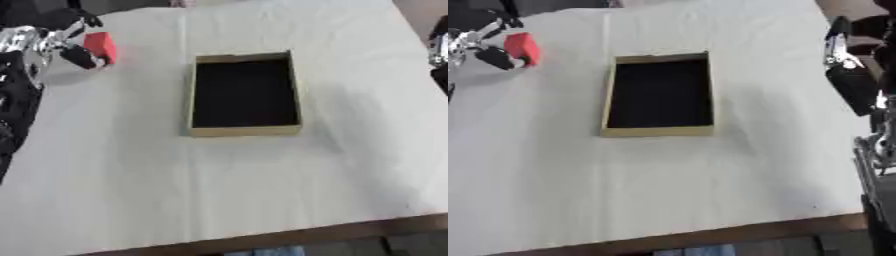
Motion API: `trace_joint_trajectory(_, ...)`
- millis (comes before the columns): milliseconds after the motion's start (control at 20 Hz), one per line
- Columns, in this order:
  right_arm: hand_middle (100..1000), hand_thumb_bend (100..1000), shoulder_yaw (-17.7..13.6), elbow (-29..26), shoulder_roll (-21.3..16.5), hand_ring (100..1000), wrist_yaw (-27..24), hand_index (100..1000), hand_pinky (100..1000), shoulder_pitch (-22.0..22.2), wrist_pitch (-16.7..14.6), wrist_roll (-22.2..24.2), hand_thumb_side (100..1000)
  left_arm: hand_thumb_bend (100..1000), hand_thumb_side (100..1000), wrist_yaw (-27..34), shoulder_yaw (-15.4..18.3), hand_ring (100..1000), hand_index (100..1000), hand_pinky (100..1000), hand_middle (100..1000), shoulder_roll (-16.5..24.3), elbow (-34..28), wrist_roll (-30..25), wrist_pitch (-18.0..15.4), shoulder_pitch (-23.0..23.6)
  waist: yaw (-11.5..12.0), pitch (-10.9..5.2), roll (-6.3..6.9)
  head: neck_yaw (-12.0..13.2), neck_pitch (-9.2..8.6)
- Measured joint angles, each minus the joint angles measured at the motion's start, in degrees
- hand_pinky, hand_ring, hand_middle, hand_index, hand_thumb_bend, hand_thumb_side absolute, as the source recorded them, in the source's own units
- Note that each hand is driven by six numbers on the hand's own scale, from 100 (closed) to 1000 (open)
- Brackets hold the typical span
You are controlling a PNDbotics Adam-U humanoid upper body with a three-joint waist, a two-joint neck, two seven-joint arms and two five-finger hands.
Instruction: Pick up objects on the table and place them in the box.
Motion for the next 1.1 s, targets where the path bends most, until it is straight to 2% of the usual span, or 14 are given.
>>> trace_joint_trajectory(100,573,185,0.0,0.0,0.0,693,-0.2,871,571,-0.1,0.0,0.0,401,352,239,0.0,0.0,825,885,817,788,0.0,0.2,0.1,0.1,0.1,0.0,0.16,0.00,0.0,-0.01)
trace_joint_trajectory(250,573,184,0.0,0.0,0.0,693,-0.2,871,571,-0.1,0.1,-0.1,401,316,194,0.0,0.0,787,865,804,729,0.0,0.5,0.1,0.2,0.1,0.0,0.26,-0.01,0.0,-0.01)
trace_joint_trajectory(400,572,183,0.0,0.0,0.0,693,-0.2,871,572,-0.1,0.1,-0.1,401,239,102,0.1,0.0,719,829,774,624,0.0,0.5,0.2,0.3,0.2,0.0,0.26,-0.02,0.1,-0.01)
trace_joint_trajectory(500,572,181,0.0,0.0,0.0,694,-0.2,871,573,-0.1,0.1,-0.1,401,210,100,0.1,0.0,678,782,760,531,0.0,0.5,0.2,0.3,0.2,-0.1,0.25,-0.02,0.2,-0.01)
trace_joint_trajectory(600,573,180,0.0,0.0,0.0,694,-0.2,872,573,-0.1,0.0,0.0,401,183,100,0.1,0.0,648,757,750,493,0.0,0.5,0.4,0.5,0.2,-0.1,0.12,-0.02,0.4,-0.01)
trace_joint_trajectory(850,574,178,-0.2,0.0,0.0,695,-0.1,872,575,0.0,-0.1,0.2,402,167,100,0.1,0.0,630,747,743,482,0.0,0.4,2.1,0.5,0.5,0.0,-1.08,-0.05,1.4,-0.04)
trace_joint_trajectory(900,574,216,-0.3,0.0,0.0,695,-0.1,872,575,0.0,0.0,0.3,436,100,140,0.2,0.0,631,747,742,481,0.0,0.2,2.4,0.4,0.5,0.1,-1.37,-0.07,1.7,-0.06)
trace_joint_trajectory(950,574,177,-0.3,0.0,0.0,696,0.0,872,576,0.0,-0.1,0.4,401,167,100,0.2,0.0,634,747,742,481,0.0,0.1,2.6,0.2,0.5,0.1,-1.66,-0.09,2.0,-0.19)
trace_joint_trajectory(1100,575,176,-0.3,0.0,0.0,696,0.4,872,577,0.3,-0.1,0.6,401,170,100,0.7,-0.2,636,749,742,481,0.0,-0.9,2.9,-0.5,0.5,0.4,-2.66,-0.34,2.8,-0.28)
